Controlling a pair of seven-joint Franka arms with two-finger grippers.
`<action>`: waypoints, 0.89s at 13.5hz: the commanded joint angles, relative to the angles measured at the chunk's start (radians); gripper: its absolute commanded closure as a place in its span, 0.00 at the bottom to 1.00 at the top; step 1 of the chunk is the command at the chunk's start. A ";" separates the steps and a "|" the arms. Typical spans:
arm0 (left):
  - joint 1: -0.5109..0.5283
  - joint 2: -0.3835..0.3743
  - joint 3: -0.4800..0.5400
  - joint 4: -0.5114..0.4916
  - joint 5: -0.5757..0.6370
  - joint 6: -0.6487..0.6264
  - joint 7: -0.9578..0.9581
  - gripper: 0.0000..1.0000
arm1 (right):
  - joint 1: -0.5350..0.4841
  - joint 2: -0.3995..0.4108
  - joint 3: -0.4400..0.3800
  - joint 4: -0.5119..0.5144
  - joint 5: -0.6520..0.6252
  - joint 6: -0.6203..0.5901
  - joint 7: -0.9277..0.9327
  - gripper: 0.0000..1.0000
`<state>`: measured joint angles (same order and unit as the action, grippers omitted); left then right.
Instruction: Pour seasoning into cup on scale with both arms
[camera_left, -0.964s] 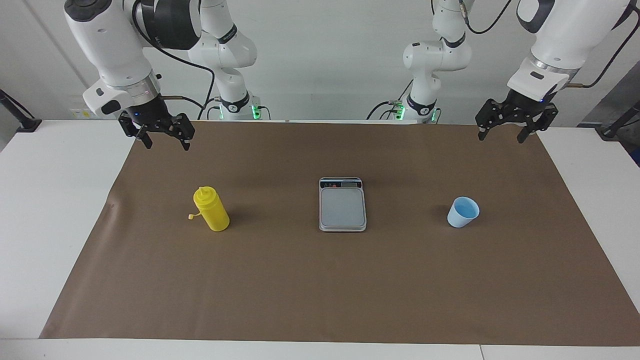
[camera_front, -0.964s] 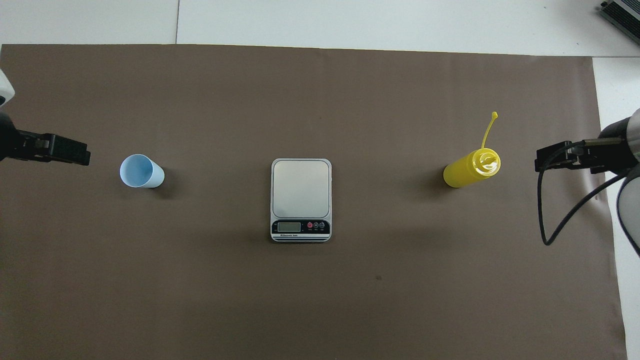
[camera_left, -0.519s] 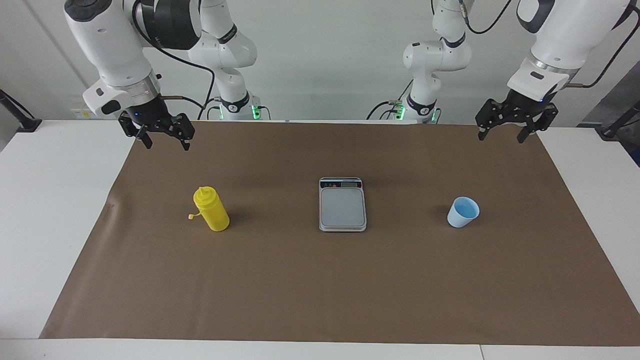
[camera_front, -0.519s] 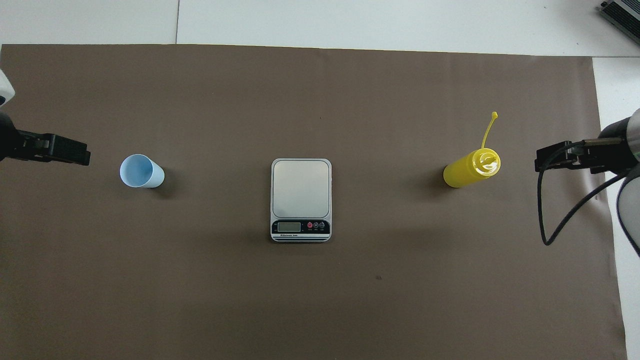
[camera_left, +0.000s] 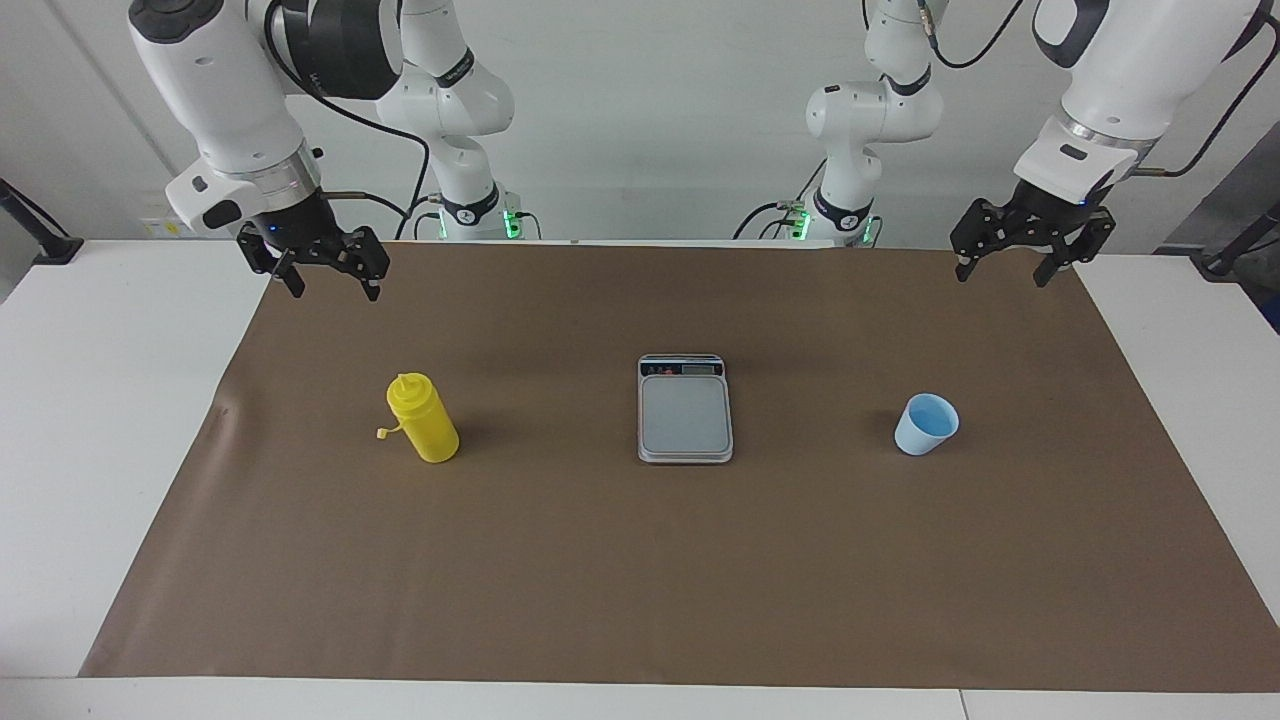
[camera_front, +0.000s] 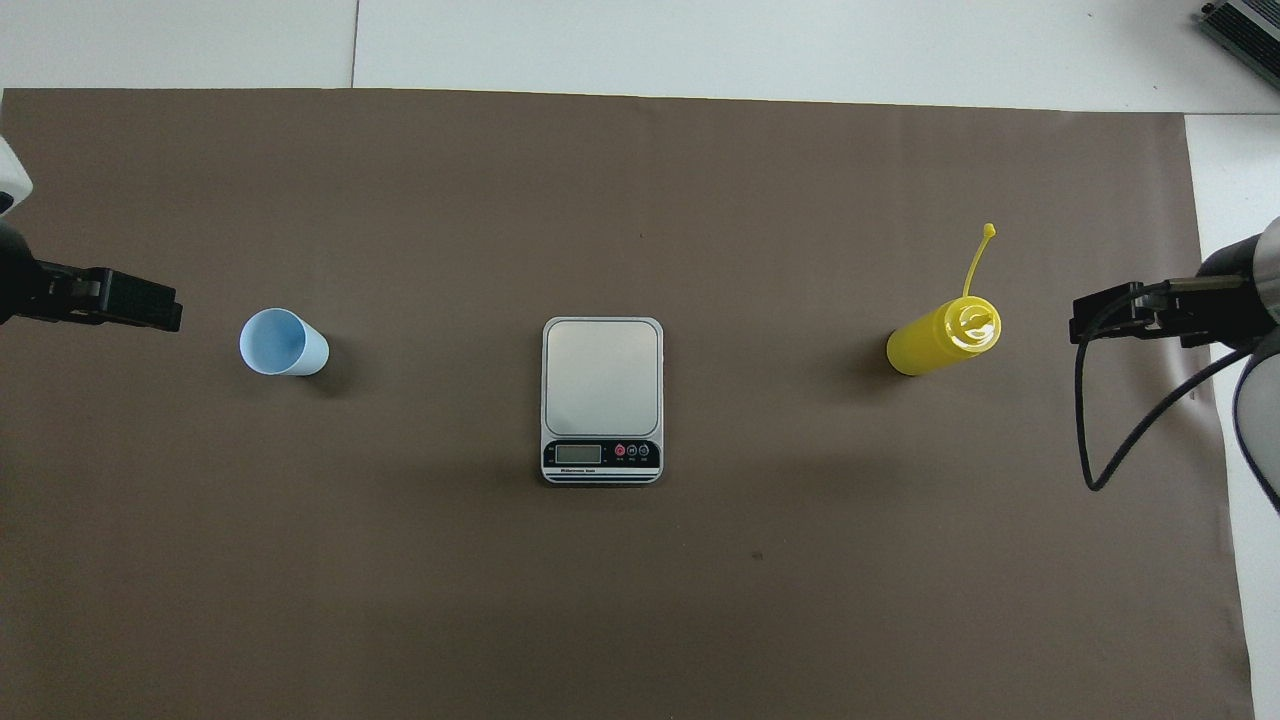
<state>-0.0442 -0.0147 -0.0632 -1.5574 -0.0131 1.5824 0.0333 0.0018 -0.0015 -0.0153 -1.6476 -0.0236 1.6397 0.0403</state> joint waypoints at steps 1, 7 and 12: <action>0.009 -0.011 -0.001 -0.035 -0.002 0.037 0.007 0.00 | -0.009 -0.021 0.005 -0.021 0.001 -0.006 -0.020 0.00; 0.043 0.126 0.003 -0.036 -0.002 0.200 0.002 0.00 | -0.009 -0.021 0.005 -0.021 0.001 -0.006 -0.020 0.00; 0.099 0.147 0.005 -0.270 -0.010 0.474 -0.047 0.00 | -0.009 -0.021 0.005 -0.021 0.001 -0.006 -0.020 0.00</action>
<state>0.0270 0.1869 -0.0511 -1.6816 -0.0131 1.9405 0.0183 0.0018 -0.0015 -0.0153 -1.6477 -0.0236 1.6397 0.0403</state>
